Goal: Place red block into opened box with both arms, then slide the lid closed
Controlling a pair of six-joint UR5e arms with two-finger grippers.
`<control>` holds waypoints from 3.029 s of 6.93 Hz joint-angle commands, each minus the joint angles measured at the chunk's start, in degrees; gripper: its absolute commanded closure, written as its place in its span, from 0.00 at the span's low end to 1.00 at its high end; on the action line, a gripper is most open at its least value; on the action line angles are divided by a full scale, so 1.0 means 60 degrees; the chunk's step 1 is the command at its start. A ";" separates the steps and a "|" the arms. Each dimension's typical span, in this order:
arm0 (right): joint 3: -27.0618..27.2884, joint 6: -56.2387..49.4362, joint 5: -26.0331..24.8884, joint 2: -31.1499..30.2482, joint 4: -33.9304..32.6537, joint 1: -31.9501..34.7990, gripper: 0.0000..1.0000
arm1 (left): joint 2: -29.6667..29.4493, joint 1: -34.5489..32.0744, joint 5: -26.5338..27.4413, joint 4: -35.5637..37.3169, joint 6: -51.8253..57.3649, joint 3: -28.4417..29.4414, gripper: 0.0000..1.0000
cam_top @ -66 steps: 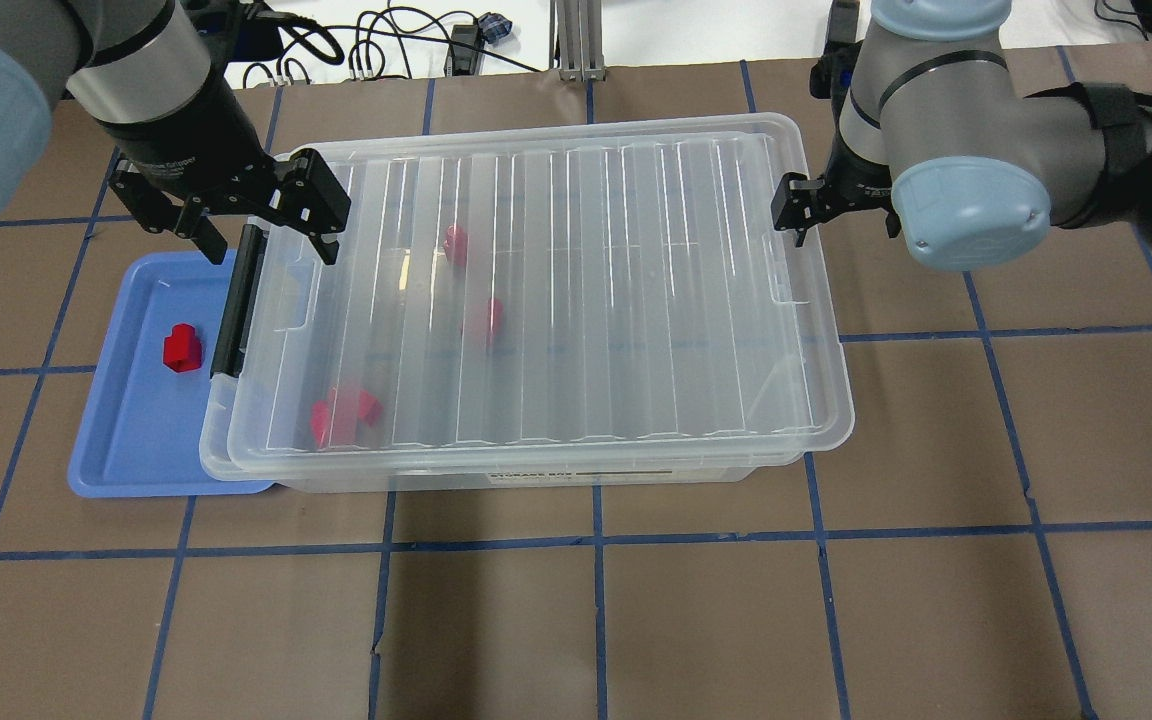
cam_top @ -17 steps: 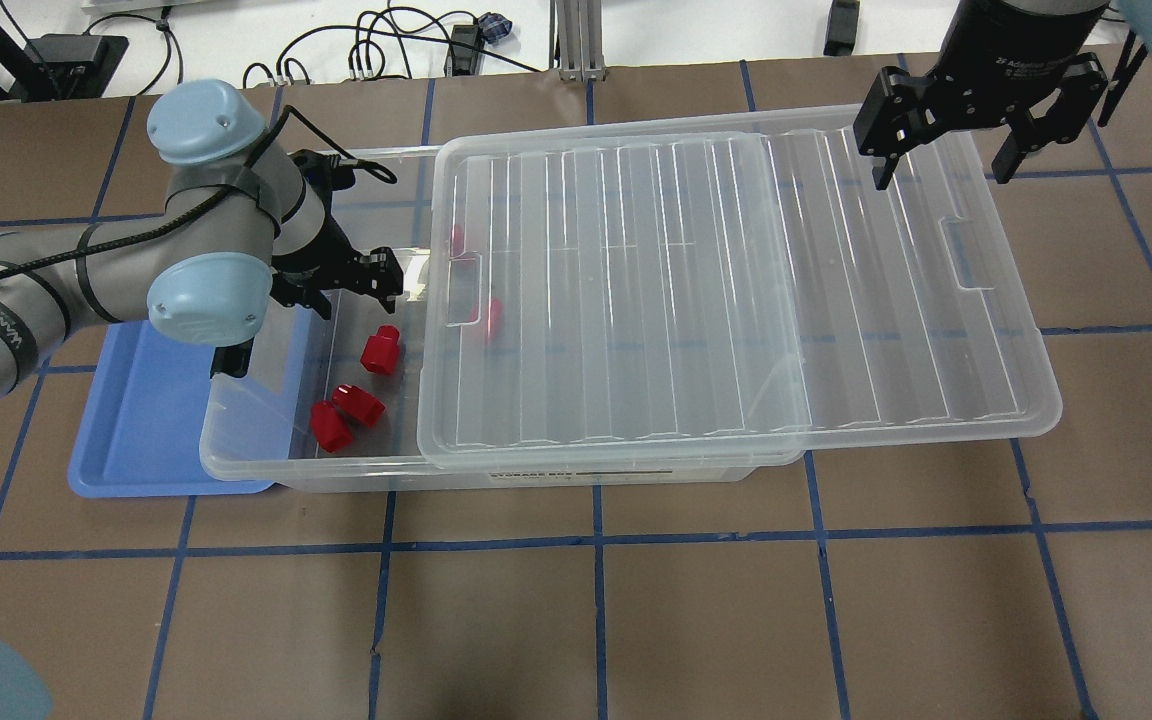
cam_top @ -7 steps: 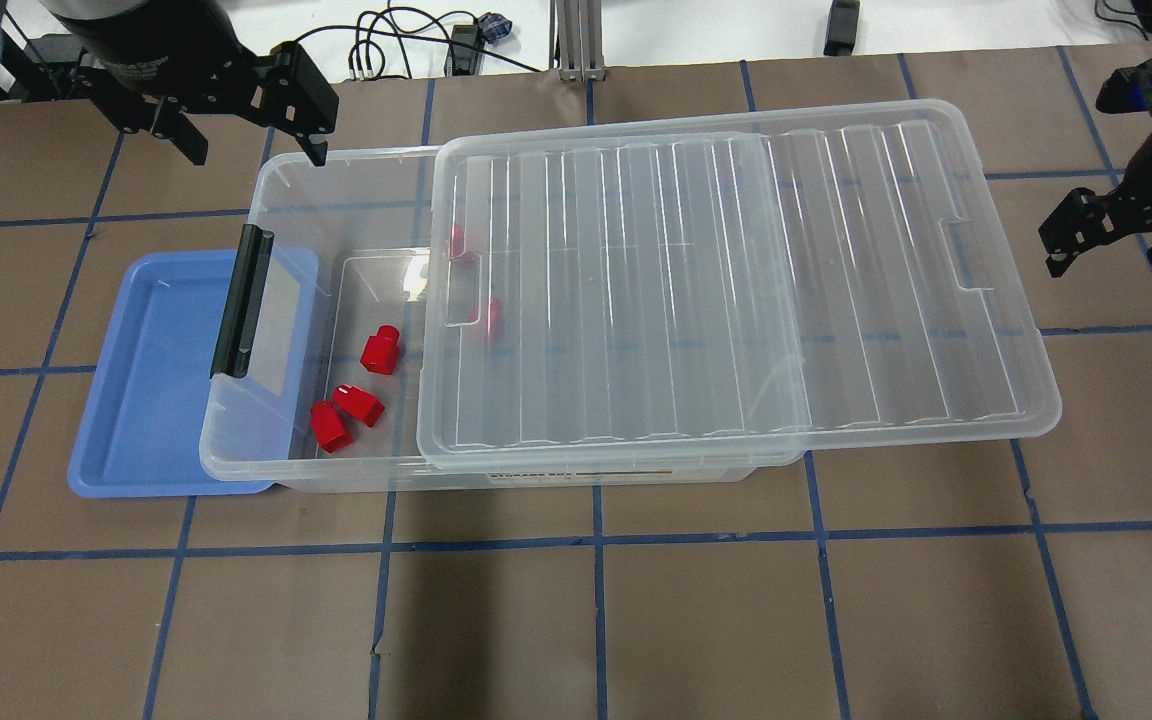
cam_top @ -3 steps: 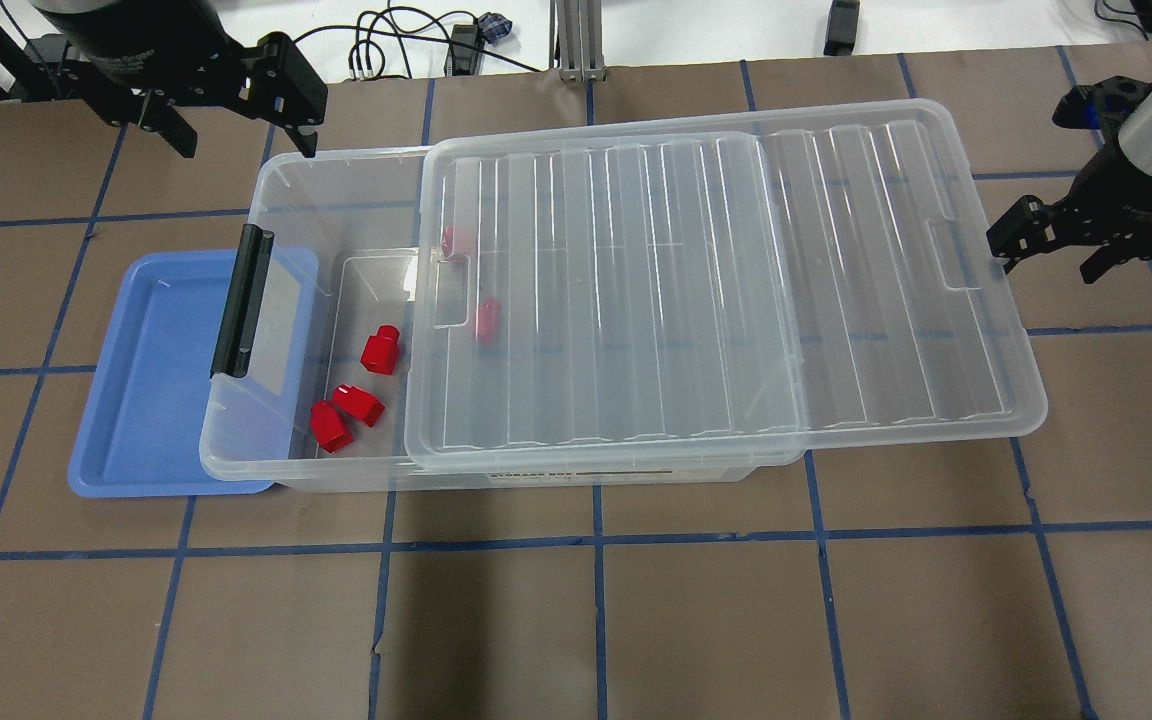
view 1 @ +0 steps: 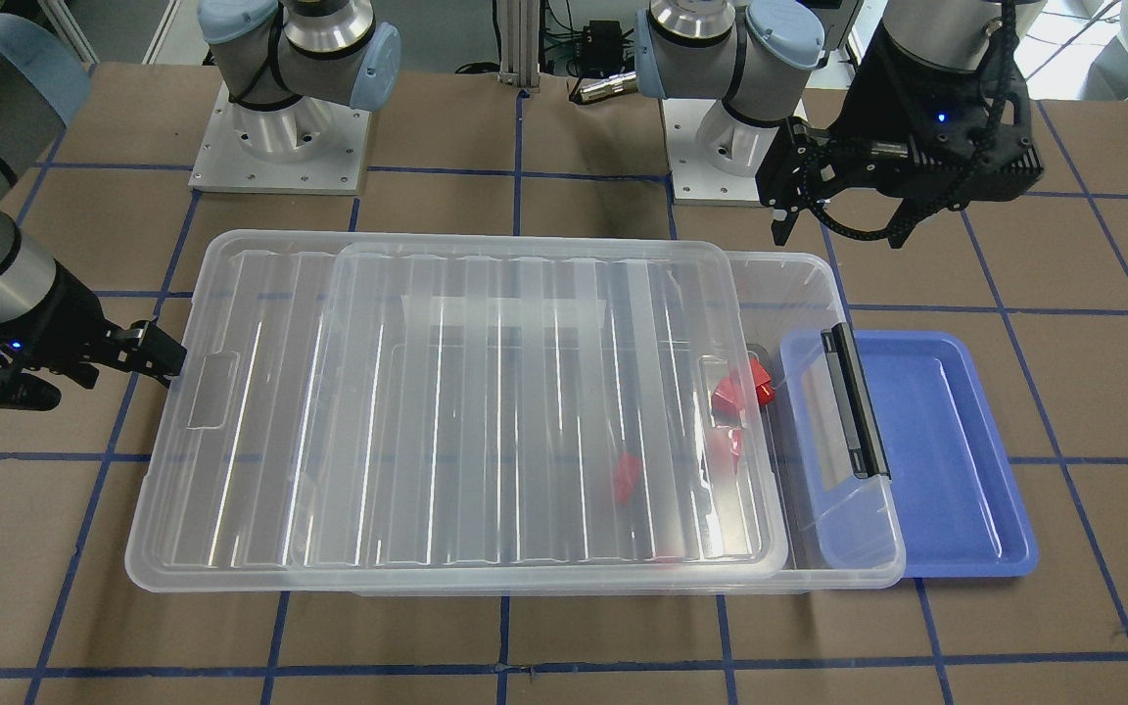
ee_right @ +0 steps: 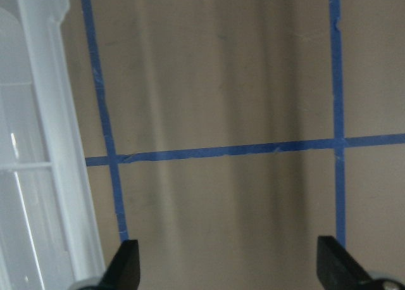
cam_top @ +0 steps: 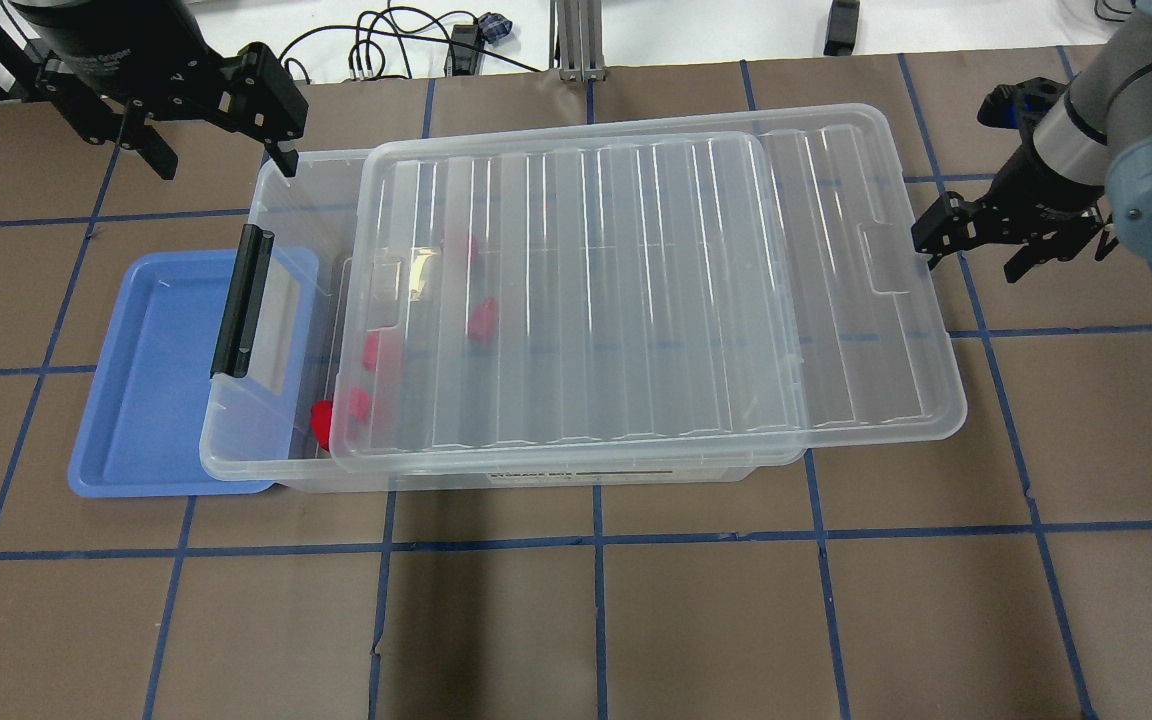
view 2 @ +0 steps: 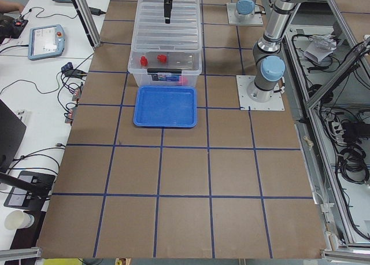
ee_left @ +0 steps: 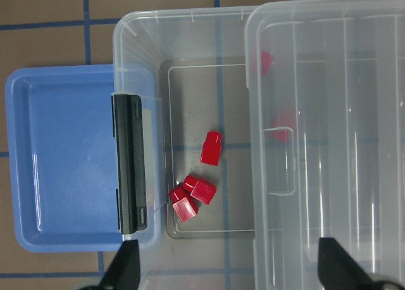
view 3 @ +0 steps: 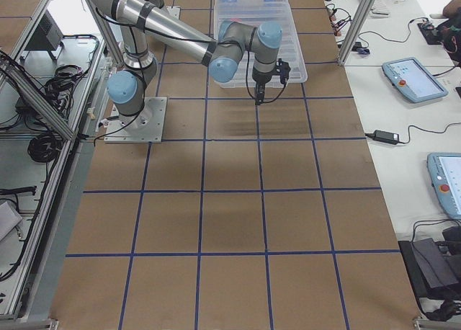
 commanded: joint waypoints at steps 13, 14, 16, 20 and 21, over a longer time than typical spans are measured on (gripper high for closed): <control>-0.3842 0.3367 -0.0697 -0.0324 0.3374 0.3226 0.00 | 0.0130 -0.0067 -0.0006 -0.0076 -0.0101 -0.0300 0.00; -0.3856 0.3367 -0.0683 -0.0324 0.3331 0.3240 0.00 | 0.0131 -0.0067 -0.0020 -0.0076 -0.0116 -0.0300 0.00; -0.3856 0.3367 -0.0682 -0.0324 0.3330 0.3226 0.00 | 0.0087 -0.0067 -0.0050 -0.0032 -0.0116 -0.0271 0.00; -0.3856 0.3352 -0.0697 -0.0324 0.3360 0.3182 0.00 | 0.0145 -0.0111 0.0068 -0.0046 -0.0087 -0.0330 0.00; -0.3856 0.3352 -0.0697 -0.0324 0.3360 0.3196 0.00 | 0.0145 -0.0111 0.0068 -0.0018 -0.0101 -0.0301 0.00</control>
